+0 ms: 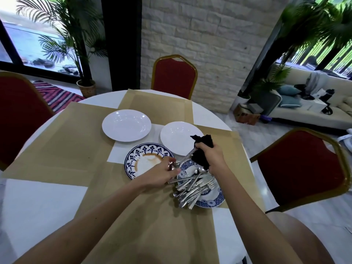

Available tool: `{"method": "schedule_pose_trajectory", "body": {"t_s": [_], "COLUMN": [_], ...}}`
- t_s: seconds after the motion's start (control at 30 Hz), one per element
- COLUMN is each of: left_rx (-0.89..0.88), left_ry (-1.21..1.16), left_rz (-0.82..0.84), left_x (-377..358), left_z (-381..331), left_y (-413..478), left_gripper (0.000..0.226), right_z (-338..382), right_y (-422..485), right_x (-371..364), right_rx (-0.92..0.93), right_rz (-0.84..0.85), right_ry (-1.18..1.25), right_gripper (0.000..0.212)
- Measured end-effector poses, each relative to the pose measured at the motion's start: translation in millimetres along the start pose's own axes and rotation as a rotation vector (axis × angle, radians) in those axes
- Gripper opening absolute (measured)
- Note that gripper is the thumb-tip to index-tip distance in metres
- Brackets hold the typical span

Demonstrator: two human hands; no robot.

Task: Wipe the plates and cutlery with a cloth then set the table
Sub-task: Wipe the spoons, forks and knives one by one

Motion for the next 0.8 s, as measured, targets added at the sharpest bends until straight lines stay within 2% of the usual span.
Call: {"method": "schedule_pose_trajectory", "body": {"t_s": [0.07, 0.13, 0.23, 0.33, 0.43, 0.5, 0.57, 0.67, 0.7, 0.73, 0.8], "left_rx": [-0.057, -0.091, -0.082, -0.039, 0.024, 0.051, 0.060, 0.027, 0.017, 0.015, 0.038], "left_ry": [0.128, 0.215, 0.144, -0.064, -0.242, -0.315, -0.263, -0.198, -0.188, -0.192, -0.235], "left_rz": [-0.106, -0.230, -0.297, -0.277, -0.234, -0.201, -0.167, -0.111, -0.115, -0.125, -0.133], "left_x": [-7, -11, -11, -9, -6, -4, -2, -4, -4, -5, -6], "left_z": [-1, -2, -1, -3, -5, 0, 7, 6, 3, 0, -2], "left_y": [2, 5, 9, 8, 10, 12, 9, 2, 2, 3, 10], "left_gripper": [0.046, 0.030, 0.013, 0.016, 0.021, 0.025, 0.030, 0.030, 0.029, 0.028, 0.028], "right_z": [-6, -10, -11, -15, -30, -40, -37, -16, -11, -9, -15], "right_y": [4, 10, 8, -4, -15, -18, -15, -3, -2, -5, -17], "right_x": [-1, -1, -3, -6, -8, -7, -4, 2, 2, 1, -7], "right_rx": [-0.001, 0.027, 0.275, 0.683, 0.892, 0.921, 0.904, 0.777, 0.778, 0.819, 0.919], "right_rz": [-0.065, -0.120, -0.194, -0.078, 0.151, 0.289, 0.294, 0.028, -0.014, 0.009, 0.200], "right_ry": [0.081, 0.110, -0.208, -0.622, -0.889, -0.978, -1.012, -0.912, -0.897, -0.937, -1.077], "right_gripper": [0.031, 0.032, 0.034, 0.025, 0.026, 0.032, 0.032, 0.024, 0.023, 0.024, 0.027]}}
Point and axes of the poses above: each hand's wrist, its own y-axis towards the middle knuckle, its own x-axis out of the back of the hand, z = x × y, the point moved 1 cm from there along y, towards the middle knuckle, and after that the axes turned 12 degrees about y, right-handed, at the moved point
